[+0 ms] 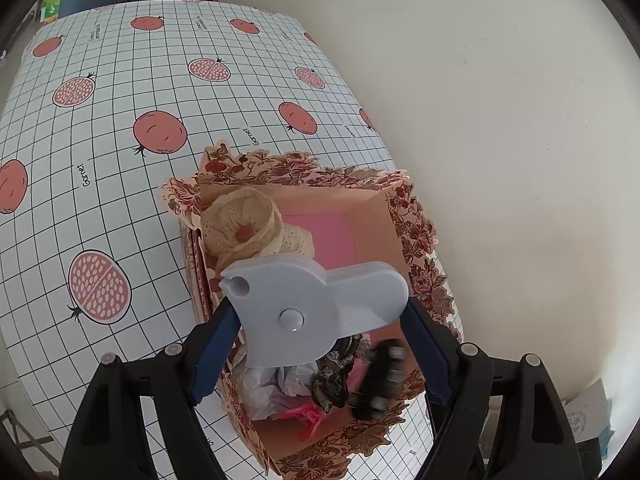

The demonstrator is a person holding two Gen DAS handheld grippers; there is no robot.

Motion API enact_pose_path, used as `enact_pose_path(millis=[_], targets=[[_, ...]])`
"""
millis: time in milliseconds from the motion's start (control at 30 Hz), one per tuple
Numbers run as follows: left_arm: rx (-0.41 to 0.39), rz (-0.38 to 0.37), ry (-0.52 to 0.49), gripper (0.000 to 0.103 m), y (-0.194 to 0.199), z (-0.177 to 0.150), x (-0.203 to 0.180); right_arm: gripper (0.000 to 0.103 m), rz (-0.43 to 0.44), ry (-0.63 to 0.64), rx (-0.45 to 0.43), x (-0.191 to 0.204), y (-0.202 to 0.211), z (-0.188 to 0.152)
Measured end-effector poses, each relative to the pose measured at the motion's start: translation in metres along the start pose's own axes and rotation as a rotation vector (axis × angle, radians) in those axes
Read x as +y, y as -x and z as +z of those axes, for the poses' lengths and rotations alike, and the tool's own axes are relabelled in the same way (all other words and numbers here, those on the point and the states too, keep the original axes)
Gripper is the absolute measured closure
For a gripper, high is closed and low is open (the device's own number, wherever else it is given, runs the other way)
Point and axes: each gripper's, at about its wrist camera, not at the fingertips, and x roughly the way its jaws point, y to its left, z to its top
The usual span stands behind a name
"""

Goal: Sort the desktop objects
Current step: 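Open right tool dropping the car into box while left tool drops the white toy, then withdraw both open tools up and away from the gift box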

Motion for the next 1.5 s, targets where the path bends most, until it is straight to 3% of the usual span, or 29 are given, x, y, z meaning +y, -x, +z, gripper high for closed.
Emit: enact_pose_path(millis=[700, 1067, 1400, 1500], targets=[[0.039, 0.002, 0.023, 0.020, -0.005, -0.001, 0.003, 0.063, -0.031, -0.005, 0.027, -0.006, -0.002, 0.001], [0.032, 0.016, -0.012, 0.019, -0.001, -0.006, -0.004, 0.048, -0.043, -0.008, 0.022, -0.010, 0.006, 0.002], [0.047, 0.022, -0.079, 0.014, -0.001, -0.022, -0.017, 0.028, -0.112, -0.034, 0.032, -0.024, 0.014, 0.003], [0.060, 0.038, -0.114, 0.013, -0.004, -0.031, -0.020, 0.018, -0.130, -0.046, 0.036, -0.031, 0.018, 0.003]])
